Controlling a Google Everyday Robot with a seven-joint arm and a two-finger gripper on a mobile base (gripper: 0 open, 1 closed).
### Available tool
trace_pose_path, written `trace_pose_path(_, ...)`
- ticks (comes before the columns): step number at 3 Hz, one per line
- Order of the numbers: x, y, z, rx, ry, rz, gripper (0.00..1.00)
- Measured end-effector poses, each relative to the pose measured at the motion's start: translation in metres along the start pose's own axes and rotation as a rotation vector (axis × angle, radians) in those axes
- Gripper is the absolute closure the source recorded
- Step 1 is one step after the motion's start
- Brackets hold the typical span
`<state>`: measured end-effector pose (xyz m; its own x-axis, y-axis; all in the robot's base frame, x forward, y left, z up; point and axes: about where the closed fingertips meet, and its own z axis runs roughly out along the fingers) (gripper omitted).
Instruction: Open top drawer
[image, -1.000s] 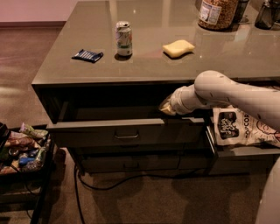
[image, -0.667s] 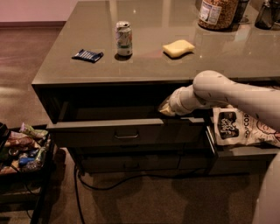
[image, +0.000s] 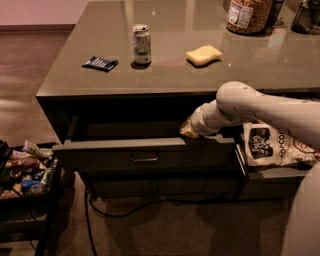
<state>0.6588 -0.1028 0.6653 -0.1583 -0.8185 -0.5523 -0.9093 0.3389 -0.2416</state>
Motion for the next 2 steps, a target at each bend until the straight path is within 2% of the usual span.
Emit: trace_pose_path(2,-0.001,0.046,-0.008,-0.039,-0.047,0.024,1.00)
